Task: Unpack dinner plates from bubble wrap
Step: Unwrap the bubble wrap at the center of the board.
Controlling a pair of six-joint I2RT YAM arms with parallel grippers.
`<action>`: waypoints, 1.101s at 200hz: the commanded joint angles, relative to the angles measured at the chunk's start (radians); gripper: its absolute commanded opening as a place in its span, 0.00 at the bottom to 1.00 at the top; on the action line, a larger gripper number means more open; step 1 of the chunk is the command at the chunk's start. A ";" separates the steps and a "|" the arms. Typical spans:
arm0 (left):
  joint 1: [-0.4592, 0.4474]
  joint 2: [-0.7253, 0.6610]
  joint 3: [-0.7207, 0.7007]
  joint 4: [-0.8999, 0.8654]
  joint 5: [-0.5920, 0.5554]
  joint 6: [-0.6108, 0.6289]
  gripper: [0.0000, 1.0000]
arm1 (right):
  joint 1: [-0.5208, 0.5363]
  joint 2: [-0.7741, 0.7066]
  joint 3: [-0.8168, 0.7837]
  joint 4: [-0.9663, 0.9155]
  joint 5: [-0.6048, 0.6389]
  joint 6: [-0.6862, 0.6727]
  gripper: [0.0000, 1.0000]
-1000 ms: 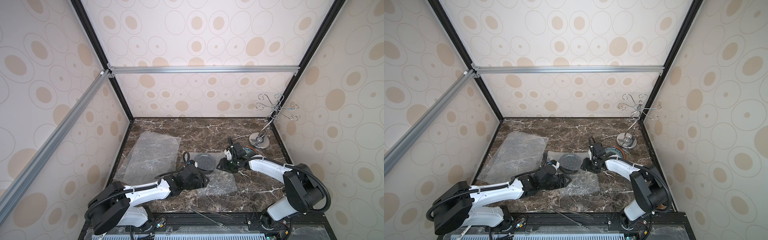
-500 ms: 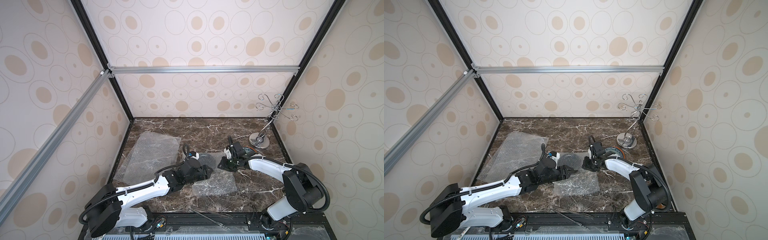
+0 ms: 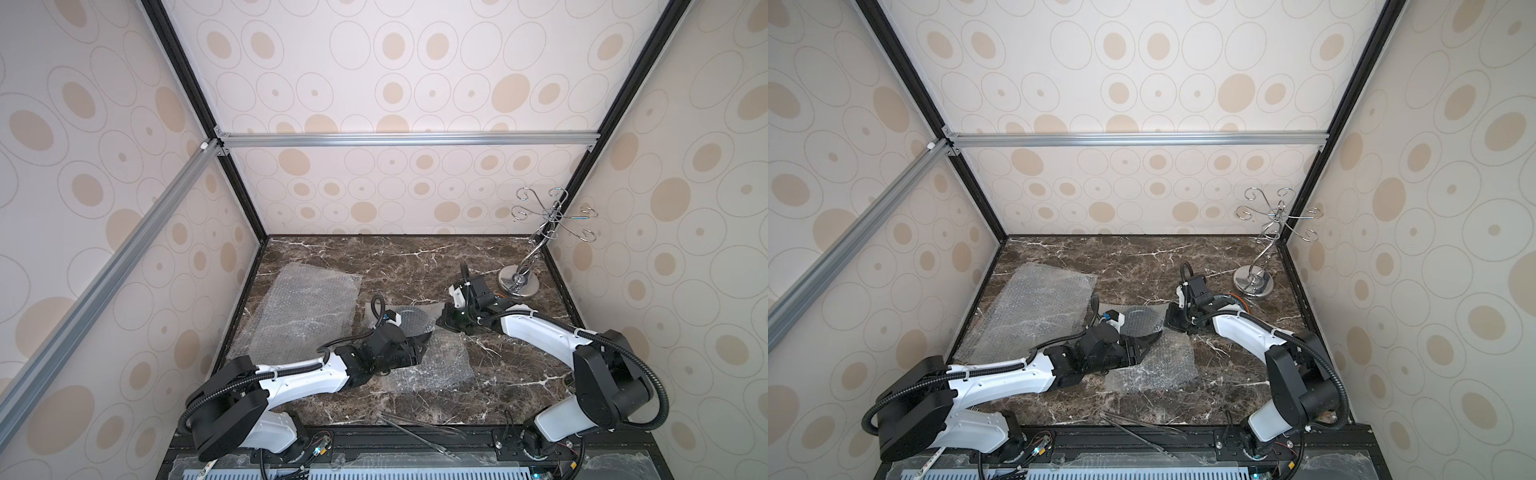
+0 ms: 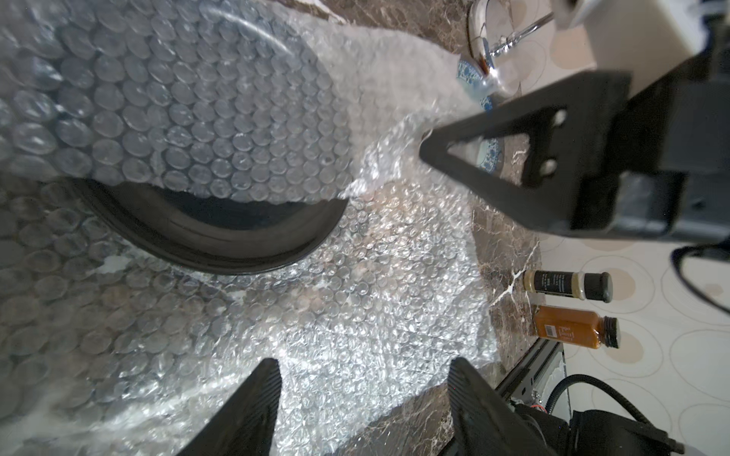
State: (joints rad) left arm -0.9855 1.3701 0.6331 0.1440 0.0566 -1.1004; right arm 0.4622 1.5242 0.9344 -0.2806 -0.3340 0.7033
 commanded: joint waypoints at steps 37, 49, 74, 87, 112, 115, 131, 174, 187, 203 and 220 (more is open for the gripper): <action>-0.066 0.052 -0.047 0.119 -0.045 -0.040 0.67 | -0.011 -0.006 0.024 0.021 -0.017 0.036 0.00; -0.071 0.065 -0.044 0.131 -0.050 -0.046 0.67 | -0.011 -0.006 0.017 0.028 -0.016 0.039 0.00; -0.075 0.102 -0.023 0.177 -0.059 -0.036 0.66 | -0.011 -0.008 0.013 0.029 -0.018 0.042 0.00; -0.077 0.125 -0.024 0.207 -0.061 -0.033 0.66 | -0.012 -0.009 0.012 0.027 -0.017 0.042 0.00; -0.081 0.175 -0.018 0.237 -0.057 -0.030 0.65 | -0.013 -0.010 0.014 0.028 -0.015 0.045 0.00; -0.082 0.182 -0.017 0.240 -0.056 -0.030 0.65 | -0.014 -0.010 0.015 0.029 -0.016 0.045 0.00; -0.084 0.204 -0.019 0.254 -0.051 -0.034 0.65 | -0.017 -0.008 0.018 0.030 -0.017 0.046 0.00; -0.093 0.233 -0.035 0.273 -0.047 -0.044 0.64 | -0.029 -0.006 0.030 0.029 -0.024 0.046 0.00; -0.096 0.236 -0.046 0.276 -0.047 -0.048 0.64 | -0.037 -0.005 0.036 0.026 -0.030 0.047 0.00; -0.101 0.238 -0.064 0.279 -0.048 -0.052 0.64 | -0.050 -0.001 0.054 0.018 -0.038 0.045 0.00; -0.109 0.239 -0.086 0.284 -0.048 -0.064 0.64 | -0.065 0.009 0.079 0.006 -0.050 0.041 0.00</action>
State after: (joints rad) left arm -1.0748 1.5955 0.5751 0.4103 0.0200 -1.1351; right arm 0.4168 1.5242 0.9604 -0.2615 -0.3641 0.7368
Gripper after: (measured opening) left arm 0.636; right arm 0.047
